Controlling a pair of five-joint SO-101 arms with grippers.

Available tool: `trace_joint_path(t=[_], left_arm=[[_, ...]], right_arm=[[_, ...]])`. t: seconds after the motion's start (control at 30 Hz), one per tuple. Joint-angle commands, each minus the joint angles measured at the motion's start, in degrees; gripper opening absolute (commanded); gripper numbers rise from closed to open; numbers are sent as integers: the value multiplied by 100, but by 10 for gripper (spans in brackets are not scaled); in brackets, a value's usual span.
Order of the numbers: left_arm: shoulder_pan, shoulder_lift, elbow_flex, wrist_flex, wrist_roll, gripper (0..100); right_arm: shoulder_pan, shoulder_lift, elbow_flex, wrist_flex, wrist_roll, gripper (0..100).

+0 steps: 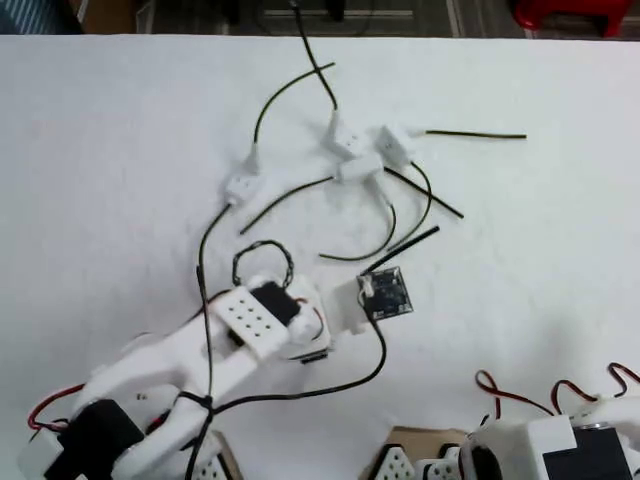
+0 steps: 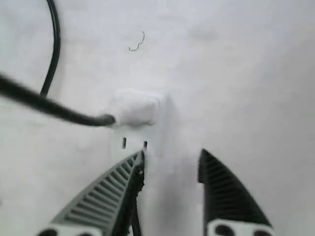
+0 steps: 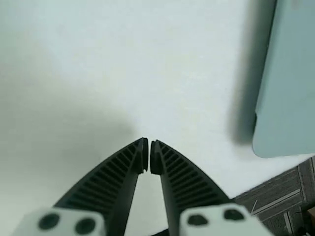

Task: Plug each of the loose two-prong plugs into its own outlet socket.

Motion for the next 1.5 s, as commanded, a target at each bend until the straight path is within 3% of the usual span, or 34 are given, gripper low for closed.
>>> trace_joint_path(t=[0.0,0.53,0.9,0.97,1.13,1.2,1.3,1.47], left_arm=[[-215,-119,-53,-18,440,333],[-505,22,-185,-510,431,317],[-514,1859,-1890,791,202,306],[-514,2141,-2171,993,202,254],[-497,2316,-2409,1125,237,15],[-488,2308,-2426,1125,255,42],[-567,2308,-2567,1020,765,20],[-1481,2378,-3596,1081,2004,23]], right_arm=[[4,-31,193,-453,18,18],[4,-31,299,-514,18,18],[4,-31,308,-523,18,18],[13,-31,308,-523,18,18],[13,-31,308,-523,18,18],[13,-31,308,-523,18,18],[13,-31,360,-523,18,18],[4,-31,615,-532,18,18]])
